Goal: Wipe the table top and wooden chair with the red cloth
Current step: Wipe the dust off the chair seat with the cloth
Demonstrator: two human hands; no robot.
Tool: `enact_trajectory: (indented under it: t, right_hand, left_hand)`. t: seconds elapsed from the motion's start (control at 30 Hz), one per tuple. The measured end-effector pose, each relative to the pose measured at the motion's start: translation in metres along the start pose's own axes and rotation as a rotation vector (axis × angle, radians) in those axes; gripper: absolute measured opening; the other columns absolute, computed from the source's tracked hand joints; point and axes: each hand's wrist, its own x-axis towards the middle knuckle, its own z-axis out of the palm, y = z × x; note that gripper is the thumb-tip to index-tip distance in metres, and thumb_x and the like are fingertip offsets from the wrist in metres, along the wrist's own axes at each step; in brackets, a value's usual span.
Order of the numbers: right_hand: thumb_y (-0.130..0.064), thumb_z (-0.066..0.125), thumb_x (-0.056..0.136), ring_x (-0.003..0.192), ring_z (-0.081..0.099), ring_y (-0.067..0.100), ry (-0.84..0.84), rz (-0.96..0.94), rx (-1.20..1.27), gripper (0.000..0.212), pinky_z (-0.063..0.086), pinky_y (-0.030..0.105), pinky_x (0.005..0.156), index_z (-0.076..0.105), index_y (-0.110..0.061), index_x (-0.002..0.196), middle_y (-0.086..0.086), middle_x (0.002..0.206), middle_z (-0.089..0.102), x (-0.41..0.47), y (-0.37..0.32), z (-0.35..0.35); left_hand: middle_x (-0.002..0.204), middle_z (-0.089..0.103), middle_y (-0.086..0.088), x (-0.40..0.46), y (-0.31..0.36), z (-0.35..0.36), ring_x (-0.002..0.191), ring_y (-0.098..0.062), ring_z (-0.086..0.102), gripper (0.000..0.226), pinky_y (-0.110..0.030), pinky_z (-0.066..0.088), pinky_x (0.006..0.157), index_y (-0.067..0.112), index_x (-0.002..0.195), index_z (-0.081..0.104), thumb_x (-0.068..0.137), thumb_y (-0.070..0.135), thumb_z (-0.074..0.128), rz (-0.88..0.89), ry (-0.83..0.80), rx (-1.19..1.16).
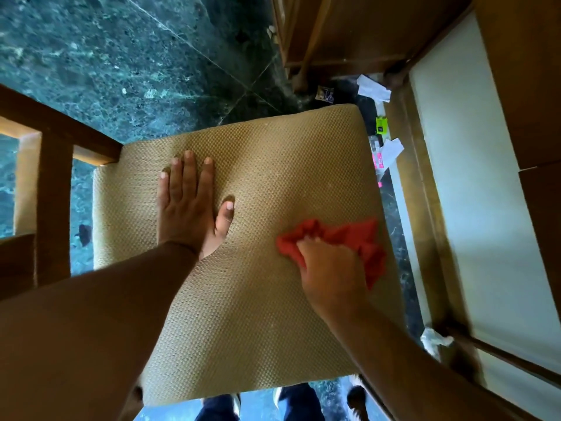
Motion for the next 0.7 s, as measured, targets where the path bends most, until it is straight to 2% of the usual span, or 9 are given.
enact_trajectory:
  t: [0.1,0.17,0.23,0.33,0.4,0.43,0.53,0.63,0.7]
  right_hand:
    - [-0.050,0.036,0.097,0.048,0.056,0.008,-0.037,0.116,0.085,0.037,0.045,0.025,0.049,0.062,-0.027,0.084,-0.009,0.054,0.056,-0.009,0.020,-0.017]
    - [-0.046,0.040,0.097,0.045,0.042,-0.003,0.151,0.160,0.101,0.032,0.032,0.018,0.044,0.062,-0.027,0.085,-0.015,0.052,0.043,0.028,0.028,-0.035]
    - [-0.040,0.044,0.099,0.050,0.043,-0.002,0.324,0.170,0.119,0.025,0.024,0.018,0.046,0.062,-0.029,0.086,-0.016,0.057,0.044,0.078,0.026,-0.045]
    - [-0.025,0.044,0.101,0.084,0.066,0.021,0.196,0.038,-0.036,0.023,0.041,0.029,0.057,0.066,-0.019,0.097,0.002,0.092,0.069,0.108,0.000,-0.018]
    - [-0.018,0.050,0.099,0.111,0.063,0.026,0.122,-0.066,-0.060,0.020,0.051,0.037,0.081,0.067,-0.014,0.108,0.008,0.124,0.066,0.065,-0.008,0.011]
    - [-0.019,0.057,0.096,0.112,0.064,0.024,0.087,-0.100,-0.040,0.017,0.052,0.035,0.085,0.069,-0.014,0.107,0.007,0.126,0.067,0.031,-0.008,0.018]
    - [-0.036,0.060,0.095,0.090,0.073,0.018,0.053,-0.151,0.032,0.018,0.057,0.032,0.070,0.073,-0.024,0.102,0.000,0.105,0.075,-0.035,0.004,0.018]
    - [-0.049,0.047,0.096,0.058,0.063,0.016,0.045,0.057,0.012,0.029,0.040,0.026,0.050,0.067,-0.028,0.093,-0.007,0.068,0.067,0.002,0.027,-0.013]
    - [-0.047,0.049,0.095,0.062,0.062,0.025,0.215,0.176,-0.070,0.031,0.038,0.028,0.053,0.067,-0.023,0.092,0.002,0.069,0.067,0.051,0.049,-0.037]
  left_hand:
    - [0.164,0.010,-0.024,0.000,0.001,-0.001,0.152,-0.039,0.006,0.078,-0.054,0.005,0.123,0.008,0.158,0.014,0.095,0.056,0.016,-0.006,-0.007,-0.011]
    - [0.164,0.011,-0.024,0.000,0.000,0.002,0.152,-0.039,0.007,0.078,-0.054,0.006,0.123,0.008,0.157,0.015,0.095,0.056,0.016,-0.008,0.002,-0.012]
    - [0.164,0.011,-0.024,0.000,-0.001,0.005,0.152,-0.039,0.007,0.078,-0.054,0.005,0.123,0.008,0.157,0.015,0.095,0.055,0.017,0.001,0.018,-0.019]
    - [0.164,0.011,-0.023,0.000,-0.003,0.008,0.152,-0.039,0.007,0.078,-0.052,0.003,0.123,0.009,0.157,0.016,0.096,0.056,0.018,0.004,0.034,-0.011]
    - [0.164,0.012,-0.023,0.000,-0.002,0.008,0.152,-0.039,0.008,0.078,-0.051,0.003,0.123,0.009,0.157,0.017,0.095,0.057,0.019,0.009,0.018,-0.014]
    - [0.164,0.011,-0.023,0.000,-0.002,0.006,0.152,-0.039,0.007,0.078,-0.051,0.002,0.123,0.009,0.157,0.017,0.095,0.057,0.019,0.007,0.017,-0.010]
    - [0.164,0.010,-0.023,-0.001,-0.001,0.003,0.152,-0.039,0.006,0.077,-0.051,0.001,0.123,0.009,0.157,0.015,0.096,0.055,0.020,0.002,0.012,-0.022]
    - [0.164,0.009,-0.023,-0.002,-0.001,0.003,0.153,-0.038,0.003,0.077,-0.051,-0.001,0.123,0.008,0.158,0.014,0.096,0.054,0.020,0.007,0.014,-0.042]
    - [0.164,0.010,-0.023,-0.003,-0.002,0.004,0.153,-0.038,0.004,0.077,-0.051,-0.001,0.123,0.008,0.157,0.015,0.095,0.054,0.020,0.006,0.026,-0.049]
